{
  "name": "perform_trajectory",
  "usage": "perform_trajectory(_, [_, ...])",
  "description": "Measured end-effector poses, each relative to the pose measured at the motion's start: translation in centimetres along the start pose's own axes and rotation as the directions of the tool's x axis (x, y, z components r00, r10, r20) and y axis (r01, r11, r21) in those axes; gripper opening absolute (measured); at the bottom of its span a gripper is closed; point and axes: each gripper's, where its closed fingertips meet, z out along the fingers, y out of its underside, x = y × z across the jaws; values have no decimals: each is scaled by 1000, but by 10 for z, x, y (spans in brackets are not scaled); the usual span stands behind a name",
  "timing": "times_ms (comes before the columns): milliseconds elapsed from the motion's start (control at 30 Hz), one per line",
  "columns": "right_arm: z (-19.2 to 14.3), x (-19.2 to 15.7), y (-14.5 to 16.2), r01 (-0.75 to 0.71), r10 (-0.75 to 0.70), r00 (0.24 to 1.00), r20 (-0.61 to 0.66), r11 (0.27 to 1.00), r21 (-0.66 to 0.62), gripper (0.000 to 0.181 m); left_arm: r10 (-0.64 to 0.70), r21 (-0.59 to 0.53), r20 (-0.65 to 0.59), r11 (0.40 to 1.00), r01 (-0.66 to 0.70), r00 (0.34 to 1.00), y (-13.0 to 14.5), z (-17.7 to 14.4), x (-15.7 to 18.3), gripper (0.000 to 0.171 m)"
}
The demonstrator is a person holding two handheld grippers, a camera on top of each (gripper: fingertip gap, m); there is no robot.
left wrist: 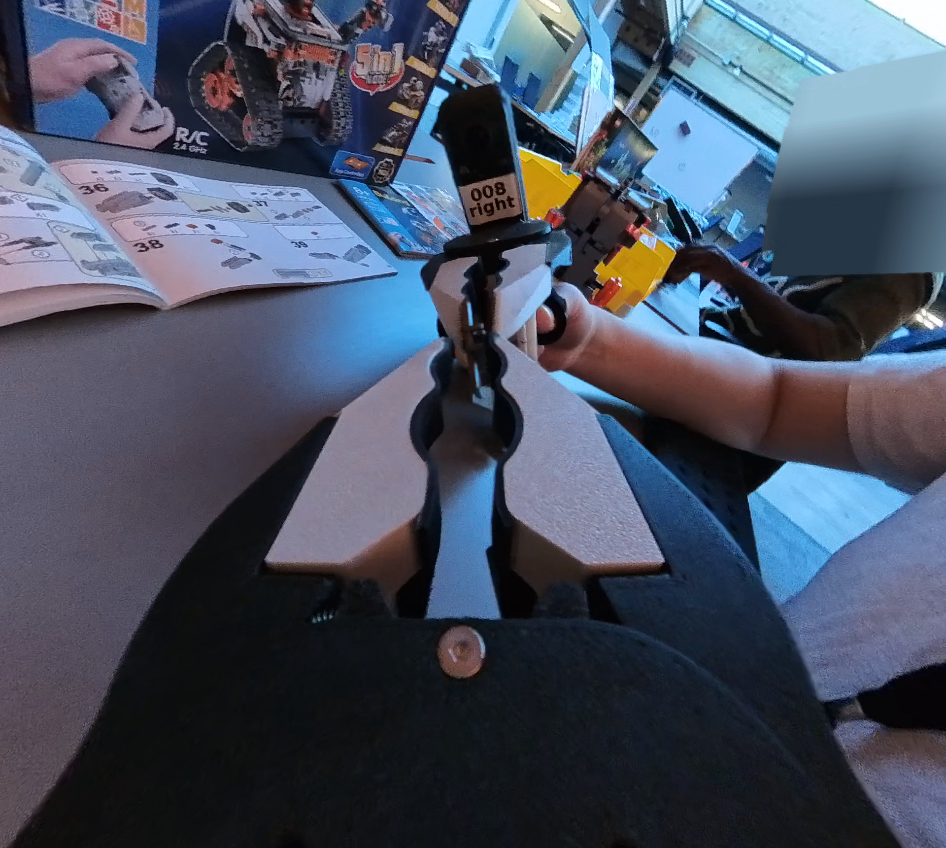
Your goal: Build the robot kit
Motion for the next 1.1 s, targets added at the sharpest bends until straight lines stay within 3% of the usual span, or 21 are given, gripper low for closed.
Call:
perform_trajectory(300, [1, 7, 6, -152, 153, 988, 7, 988, -30, 6, 191, -90, 76, 979, -184, 979, 9, 1, -2, 4])
perform_trajectory(467, [-1, 7, 5, -226, 227, 973, 41, 974, -26, 11, 208, -100, 83, 975, -200, 975, 10, 2, -2, 5])
perform_trajectory(1100, [1, 10, 12, -205, 205, 979, -3, 977, -56, 14, 244, -136, 85, 963, -231, 966, 15, 3, -4, 5])
